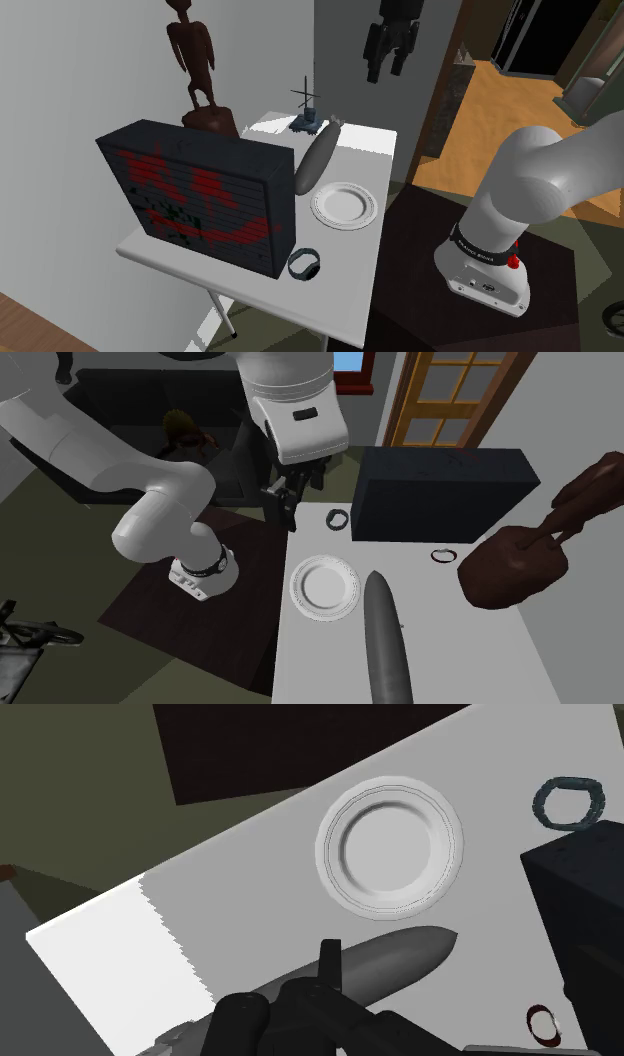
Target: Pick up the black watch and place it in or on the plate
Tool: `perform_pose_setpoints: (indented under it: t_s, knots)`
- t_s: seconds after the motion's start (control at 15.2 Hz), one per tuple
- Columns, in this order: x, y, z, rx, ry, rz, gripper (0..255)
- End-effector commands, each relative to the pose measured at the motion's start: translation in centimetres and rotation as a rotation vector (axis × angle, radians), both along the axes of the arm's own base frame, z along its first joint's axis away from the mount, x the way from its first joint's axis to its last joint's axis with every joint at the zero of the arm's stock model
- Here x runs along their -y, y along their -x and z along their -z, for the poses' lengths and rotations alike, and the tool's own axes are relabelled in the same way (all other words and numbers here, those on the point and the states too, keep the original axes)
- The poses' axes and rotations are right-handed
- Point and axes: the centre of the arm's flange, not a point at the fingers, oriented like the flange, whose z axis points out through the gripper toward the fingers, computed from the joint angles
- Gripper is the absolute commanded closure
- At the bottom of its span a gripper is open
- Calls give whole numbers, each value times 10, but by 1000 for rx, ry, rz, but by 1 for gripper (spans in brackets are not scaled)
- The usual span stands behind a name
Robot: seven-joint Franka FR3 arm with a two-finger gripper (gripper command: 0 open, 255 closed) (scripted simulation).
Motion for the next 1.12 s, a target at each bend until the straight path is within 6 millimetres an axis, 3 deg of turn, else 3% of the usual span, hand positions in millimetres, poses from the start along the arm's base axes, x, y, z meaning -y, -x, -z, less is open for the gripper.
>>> perform_pose_setpoints:
  t_s: [0.0,1.06]
  knots:
    - [0,0,0,0,0,0,0]
    - [-129,-7,170,-19,20,-23,0]
